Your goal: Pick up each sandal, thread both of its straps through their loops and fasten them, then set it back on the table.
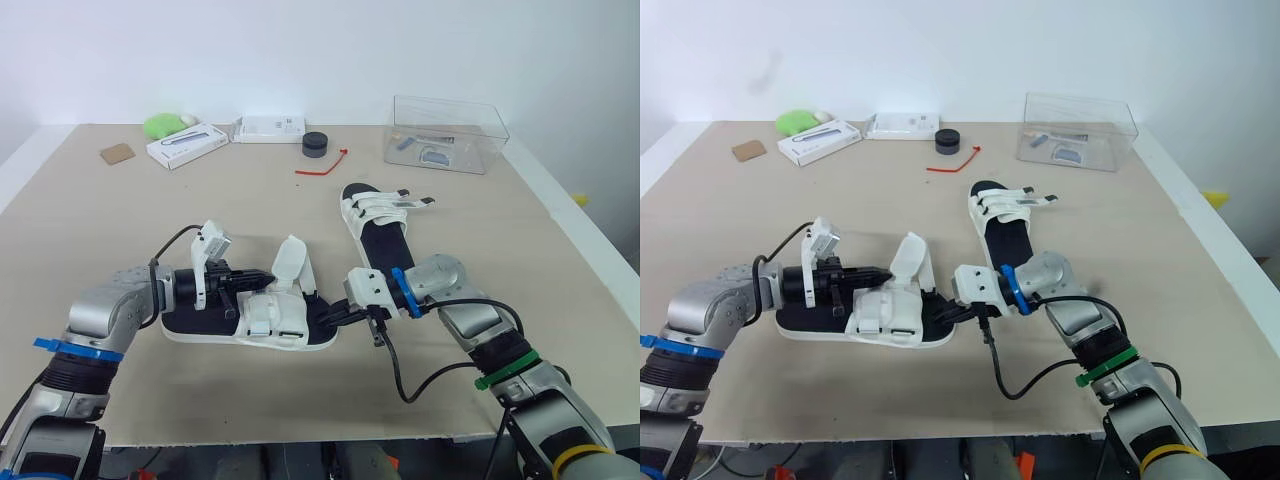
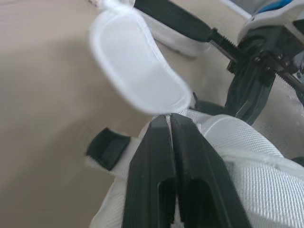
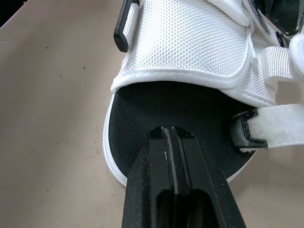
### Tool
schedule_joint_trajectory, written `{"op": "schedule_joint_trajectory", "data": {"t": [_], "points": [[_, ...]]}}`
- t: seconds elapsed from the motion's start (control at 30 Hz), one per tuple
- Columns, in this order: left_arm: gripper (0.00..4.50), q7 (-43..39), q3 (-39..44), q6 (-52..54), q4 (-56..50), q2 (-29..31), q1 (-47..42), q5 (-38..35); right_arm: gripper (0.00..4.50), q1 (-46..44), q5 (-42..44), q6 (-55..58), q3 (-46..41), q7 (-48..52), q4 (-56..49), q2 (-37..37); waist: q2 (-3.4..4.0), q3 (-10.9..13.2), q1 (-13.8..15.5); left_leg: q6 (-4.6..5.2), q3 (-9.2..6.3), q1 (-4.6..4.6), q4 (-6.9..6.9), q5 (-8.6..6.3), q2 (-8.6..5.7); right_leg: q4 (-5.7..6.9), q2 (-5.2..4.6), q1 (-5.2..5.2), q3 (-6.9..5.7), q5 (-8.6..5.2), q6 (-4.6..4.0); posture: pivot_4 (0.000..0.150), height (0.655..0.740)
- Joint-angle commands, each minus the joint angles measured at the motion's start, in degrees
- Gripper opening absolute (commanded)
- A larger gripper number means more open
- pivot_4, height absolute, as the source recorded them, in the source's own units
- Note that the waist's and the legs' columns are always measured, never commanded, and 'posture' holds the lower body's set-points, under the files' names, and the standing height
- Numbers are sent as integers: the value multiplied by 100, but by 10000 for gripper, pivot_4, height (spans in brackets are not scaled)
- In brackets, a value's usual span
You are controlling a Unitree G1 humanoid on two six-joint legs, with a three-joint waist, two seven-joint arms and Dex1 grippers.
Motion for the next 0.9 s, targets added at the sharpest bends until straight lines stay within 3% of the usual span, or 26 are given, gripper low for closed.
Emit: {"op": "schedule_joint_trajectory", "data": {"t": [0.03, 0.27, 0.3, 0.37, 0.6, 0.9], "points": [[352, -182, -85, 170, 129, 94, -79, 150, 0, 172, -302, 193, 68, -50, 144, -184, 0, 0, -1, 0, 1, 0, 0, 0, 0, 0, 0, 0, 0, 0, 0, 1500, 7400], [352, -89, 395, 264, 597, -105, -507, 110, 0, 179, -305, 211, 63, -80, 124, -190, -2, -1, 2, 0, -3, 0, 1, 0, -1, 1, -3, 1, -2, 0, 1, 1500, 7400], [4221, -9, 559, 384, 784, -145, -688, 35, 0, 174, -309, 201, 63, -84, 133, -193, -2, -1, 1, 0, -3, -3, 3, 0, 0, 1, -2, 0, -3, 1, 1, 1500, 7400], [7532, 42, 746, 560, 1052, -190, -927, -63, 0, 169, -312, 192, 67, -86, 143, -195, -5, 0, 2, 0, -5, -4, 3, 0, -1, 1, -2, -1, -4, 1, 1, 1500, 7400], [40225, -50, 761, 1195, 1511, -445, -1284, -168, 0, 123, -323, 175, 73, -101, 189, -171, -6, 0, -3, 0, -4, -7, 6, 0, -4, 1, -6, -1, -5, 3, 4, 1500, 7400], [40225, -359, 173, 929, 1955, -662, -1379, 340, 0, 176, -333, 152, 75, -133, 143, -198, -7, 0, -2, -2, -8, -8, 7, 2, -5, 2, -5, -1, -5, 4, 4, 1500, 7400]]}}
